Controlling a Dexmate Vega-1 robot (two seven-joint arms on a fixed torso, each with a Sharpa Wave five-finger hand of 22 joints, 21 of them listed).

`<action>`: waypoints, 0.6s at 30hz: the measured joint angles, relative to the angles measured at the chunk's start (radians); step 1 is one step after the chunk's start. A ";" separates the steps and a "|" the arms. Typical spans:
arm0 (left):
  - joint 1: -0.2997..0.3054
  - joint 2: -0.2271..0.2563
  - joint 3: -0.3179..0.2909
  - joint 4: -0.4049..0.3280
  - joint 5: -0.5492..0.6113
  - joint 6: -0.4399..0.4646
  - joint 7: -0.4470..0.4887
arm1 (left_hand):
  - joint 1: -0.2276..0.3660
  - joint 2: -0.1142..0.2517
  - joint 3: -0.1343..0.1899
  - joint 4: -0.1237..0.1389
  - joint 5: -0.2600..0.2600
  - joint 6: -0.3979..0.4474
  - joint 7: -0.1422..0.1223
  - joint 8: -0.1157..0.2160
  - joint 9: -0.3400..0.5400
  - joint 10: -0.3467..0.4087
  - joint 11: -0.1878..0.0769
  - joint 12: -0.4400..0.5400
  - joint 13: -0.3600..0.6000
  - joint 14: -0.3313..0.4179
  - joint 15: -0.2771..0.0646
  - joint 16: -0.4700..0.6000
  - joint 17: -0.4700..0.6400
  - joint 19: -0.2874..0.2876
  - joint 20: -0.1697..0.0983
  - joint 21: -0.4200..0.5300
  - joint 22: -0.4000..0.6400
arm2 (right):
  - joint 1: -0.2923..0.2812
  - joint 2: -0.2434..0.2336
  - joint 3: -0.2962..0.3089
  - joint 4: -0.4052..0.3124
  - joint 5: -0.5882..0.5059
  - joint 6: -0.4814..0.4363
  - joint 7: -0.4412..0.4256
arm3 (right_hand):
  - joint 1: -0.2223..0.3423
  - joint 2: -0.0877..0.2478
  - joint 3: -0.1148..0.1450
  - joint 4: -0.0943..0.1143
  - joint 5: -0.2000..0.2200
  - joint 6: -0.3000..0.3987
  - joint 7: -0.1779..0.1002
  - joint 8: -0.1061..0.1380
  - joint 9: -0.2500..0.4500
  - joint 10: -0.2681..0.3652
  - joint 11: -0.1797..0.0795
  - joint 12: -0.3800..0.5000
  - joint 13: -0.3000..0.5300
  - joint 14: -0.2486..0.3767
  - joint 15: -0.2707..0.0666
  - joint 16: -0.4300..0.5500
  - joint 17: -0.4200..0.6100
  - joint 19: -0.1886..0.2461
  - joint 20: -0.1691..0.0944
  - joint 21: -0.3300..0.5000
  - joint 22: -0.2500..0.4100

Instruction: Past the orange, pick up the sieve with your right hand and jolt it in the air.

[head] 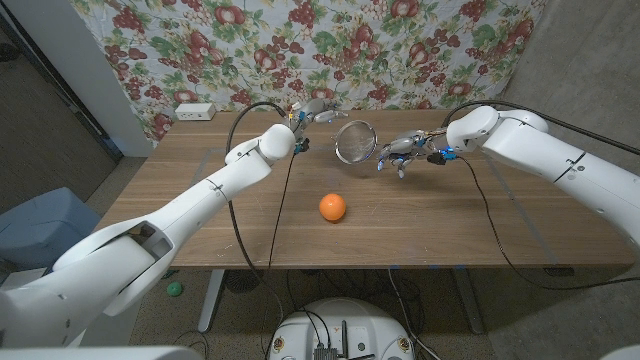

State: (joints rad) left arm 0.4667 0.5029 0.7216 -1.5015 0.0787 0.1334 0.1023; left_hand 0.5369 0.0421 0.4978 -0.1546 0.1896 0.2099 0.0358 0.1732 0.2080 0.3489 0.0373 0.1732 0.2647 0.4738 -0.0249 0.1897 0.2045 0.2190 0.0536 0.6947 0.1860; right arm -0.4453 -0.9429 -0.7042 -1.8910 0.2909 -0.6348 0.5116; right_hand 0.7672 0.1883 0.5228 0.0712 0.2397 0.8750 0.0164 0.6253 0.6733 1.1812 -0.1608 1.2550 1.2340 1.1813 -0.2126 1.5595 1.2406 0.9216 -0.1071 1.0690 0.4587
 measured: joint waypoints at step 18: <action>0.060 0.022 -0.057 -0.040 -0.052 -0.091 0.109 | -0.016 0.005 -0.008 0.000 0.000 -0.015 -0.016 0.005 -0.008 -0.030 0.006 0.002 -0.013 -0.027 0.007 0.000 -0.005 -0.013 0.000 -0.015 0.000 | -0.030 -0.004 0.037 0.017 0.025 0.001 -0.007 | 0.000 0.000 0.009 0.009 0.000 -0.007 0.007 0.019 0.031 -0.008 -0.007 0.037 0.000 0.011 0.000 0.000 0.000 -0.007 -0.015 0.029 0.000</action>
State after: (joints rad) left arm 0.5263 0.5248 0.6648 -1.5414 0.0263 0.0424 0.2109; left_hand 0.5212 0.0474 0.4898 -0.1548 0.1895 0.1945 0.0196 0.1778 0.1997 0.3192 0.0430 0.1756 0.2520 0.4464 -0.0179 0.1897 0.1997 0.2057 0.0536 0.6796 0.1861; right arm -0.4752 -0.9467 -0.6670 -1.8745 0.3155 -0.6334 0.5045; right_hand 0.7673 0.1883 0.5318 0.0803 0.2397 0.8678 0.0236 0.6446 0.7042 1.1732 -0.1682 1.2923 1.2340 1.1921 -0.2125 1.5595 1.2407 0.9144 -0.1218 1.0975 0.4590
